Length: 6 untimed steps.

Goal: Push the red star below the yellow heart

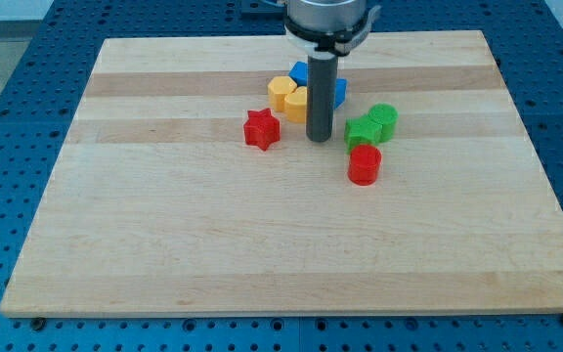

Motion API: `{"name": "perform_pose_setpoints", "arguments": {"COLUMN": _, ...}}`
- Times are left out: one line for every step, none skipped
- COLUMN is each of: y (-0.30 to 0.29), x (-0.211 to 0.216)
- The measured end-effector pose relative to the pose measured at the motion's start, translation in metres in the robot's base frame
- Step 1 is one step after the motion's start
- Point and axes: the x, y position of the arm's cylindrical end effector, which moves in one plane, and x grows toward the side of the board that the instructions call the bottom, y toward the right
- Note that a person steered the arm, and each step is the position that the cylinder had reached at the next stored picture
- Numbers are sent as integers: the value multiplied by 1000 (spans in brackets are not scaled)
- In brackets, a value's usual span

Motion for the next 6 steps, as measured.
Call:
{"name": "perform_pose_setpoints", "arguments": {"y": -34, "x": 10}}
{"name": "perform_pose_setpoints", "arguments": {"y": -75, "x": 31}}
{"name": "perform_pose_setpoints", "arguments": {"y": -121, "x": 29}}
{"name": "perform_pose_setpoints", "arguments": {"y": -138, "x": -11}}
{"name": "perform_pose_setpoints", "arguments": {"y": -131, "x": -21}}
{"name": "perform_pose_setpoints", "arguments": {"y": -110, "x": -18}}
